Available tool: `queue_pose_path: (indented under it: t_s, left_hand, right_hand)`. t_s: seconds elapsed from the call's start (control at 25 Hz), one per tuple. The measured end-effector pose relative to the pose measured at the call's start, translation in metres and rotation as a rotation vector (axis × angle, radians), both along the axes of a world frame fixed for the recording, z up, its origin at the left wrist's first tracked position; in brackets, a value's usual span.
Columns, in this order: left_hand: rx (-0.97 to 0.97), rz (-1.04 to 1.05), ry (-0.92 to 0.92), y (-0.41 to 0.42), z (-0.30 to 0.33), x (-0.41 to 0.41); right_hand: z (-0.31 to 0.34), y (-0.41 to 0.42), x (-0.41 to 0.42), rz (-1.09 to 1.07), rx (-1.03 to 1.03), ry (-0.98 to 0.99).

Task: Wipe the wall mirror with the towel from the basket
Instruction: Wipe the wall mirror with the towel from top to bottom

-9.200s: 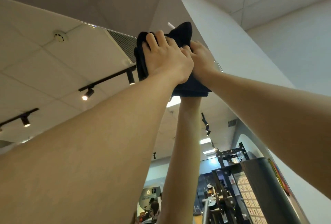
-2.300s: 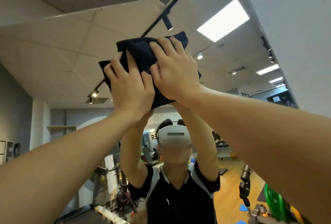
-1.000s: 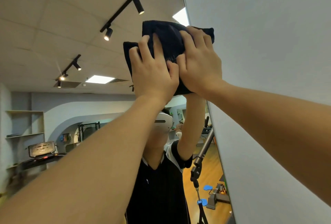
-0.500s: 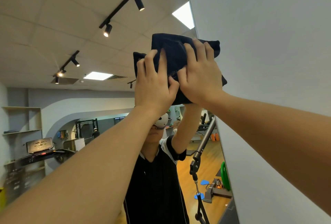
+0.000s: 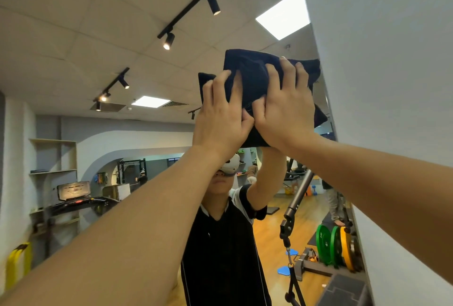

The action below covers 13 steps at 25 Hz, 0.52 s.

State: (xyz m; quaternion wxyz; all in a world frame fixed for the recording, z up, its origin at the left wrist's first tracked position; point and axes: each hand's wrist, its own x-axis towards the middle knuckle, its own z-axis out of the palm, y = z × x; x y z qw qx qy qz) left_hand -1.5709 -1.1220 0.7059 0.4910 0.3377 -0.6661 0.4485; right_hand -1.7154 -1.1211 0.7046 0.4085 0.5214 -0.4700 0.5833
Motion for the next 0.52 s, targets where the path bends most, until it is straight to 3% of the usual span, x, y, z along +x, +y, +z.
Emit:
queue_pose_path:
  t_s: [0.52]
  left_hand:
    - [-0.033, 0.02, 0.03, 0.01, -0.008, 0.166]
  right_hand:
    - [-0.005, 0.015, 0.166, 0.07, 0.028, 0.023]
